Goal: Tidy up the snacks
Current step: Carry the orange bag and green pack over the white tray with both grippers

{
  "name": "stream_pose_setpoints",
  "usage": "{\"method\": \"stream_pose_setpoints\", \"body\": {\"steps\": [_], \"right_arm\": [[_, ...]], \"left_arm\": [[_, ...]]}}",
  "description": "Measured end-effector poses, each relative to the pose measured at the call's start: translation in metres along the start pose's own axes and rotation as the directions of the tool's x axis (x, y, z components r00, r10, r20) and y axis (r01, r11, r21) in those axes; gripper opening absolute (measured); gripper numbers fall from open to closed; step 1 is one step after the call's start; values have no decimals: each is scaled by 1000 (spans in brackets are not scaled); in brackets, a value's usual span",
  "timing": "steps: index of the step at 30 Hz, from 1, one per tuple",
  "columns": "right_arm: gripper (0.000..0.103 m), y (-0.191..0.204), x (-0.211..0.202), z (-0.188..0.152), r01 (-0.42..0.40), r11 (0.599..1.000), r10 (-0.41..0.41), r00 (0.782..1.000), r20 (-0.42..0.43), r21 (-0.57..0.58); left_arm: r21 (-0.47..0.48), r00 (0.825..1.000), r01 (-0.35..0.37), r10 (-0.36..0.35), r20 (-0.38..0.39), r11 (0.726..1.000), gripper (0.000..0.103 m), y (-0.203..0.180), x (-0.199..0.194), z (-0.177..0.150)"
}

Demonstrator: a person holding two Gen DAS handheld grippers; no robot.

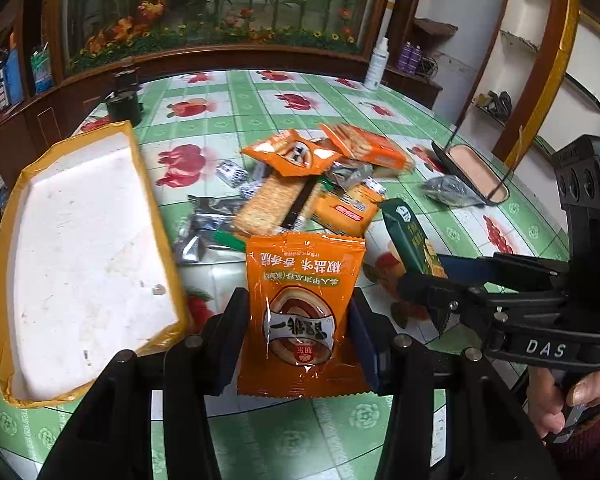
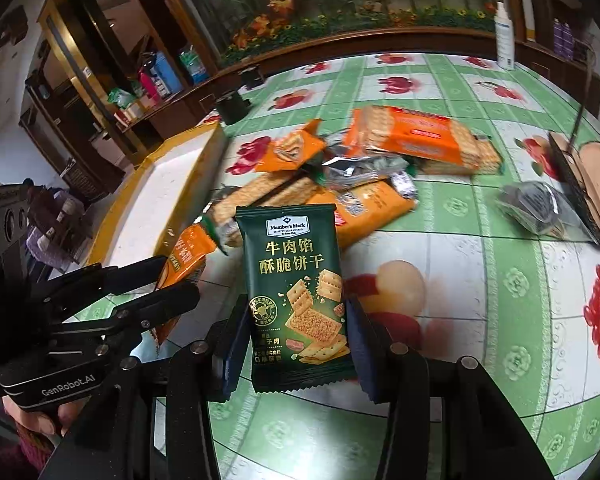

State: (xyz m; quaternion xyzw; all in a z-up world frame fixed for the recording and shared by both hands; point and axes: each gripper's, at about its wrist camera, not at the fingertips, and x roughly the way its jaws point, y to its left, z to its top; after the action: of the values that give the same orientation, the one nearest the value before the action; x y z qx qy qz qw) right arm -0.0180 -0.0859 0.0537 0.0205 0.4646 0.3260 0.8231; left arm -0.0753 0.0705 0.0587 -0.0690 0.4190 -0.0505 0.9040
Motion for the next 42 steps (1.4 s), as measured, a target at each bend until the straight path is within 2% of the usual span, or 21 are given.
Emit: {"method": "stream_pose_setpoints", "body": {"steps": [10, 16, 19, 26, 29, 32, 35, 39, 42], "right_arm": [[50, 38, 14, 20, -27, 997, 26, 1000, -8, -69], [50, 62, 26, 34, -47, 993, 46, 999, -14, -104], [50, 71, 35, 44, -57, 993, 55, 998, -20, -108], [50, 95, 61, 74, -86, 992, 83, 996, -34, -91], [50, 105, 74, 90, -78, 993, 75, 996, -41, -90], [50, 116, 90, 105, -100, 992, 95, 994, -62, -74], [50, 128, 110, 121, -96, 993, 90, 993, -78, -70], [50, 139, 135, 140, -93, 993, 87, 992, -89, -66], [50, 144, 157, 159, -99, 995, 96, 992, -87, -30]], "left_arm": [[-100, 998, -42, 47, 50, 994, 49, 46, -14, 13], [-164, 992, -81, 95, 80, 983, 49, 78, -21, 23], [-197, 986, -123, 143, 89, 973, 49, 96, -19, 33], [-301, 969, -196, 231, 84, 933, 49, 156, -5, 67], [-358, 958, -249, 284, 47, 900, 49, 190, 6, 84], [-412, 954, -266, 300, 18, 872, 49, 217, 17, 95], [-466, 947, -276, 321, 17, 840, 49, 239, 24, 92], [-469, 928, -325, 373, 10, 821, 49, 250, 24, 86], [-474, 926, -330, 378, 7, 816, 49, 257, 23, 83]]}}
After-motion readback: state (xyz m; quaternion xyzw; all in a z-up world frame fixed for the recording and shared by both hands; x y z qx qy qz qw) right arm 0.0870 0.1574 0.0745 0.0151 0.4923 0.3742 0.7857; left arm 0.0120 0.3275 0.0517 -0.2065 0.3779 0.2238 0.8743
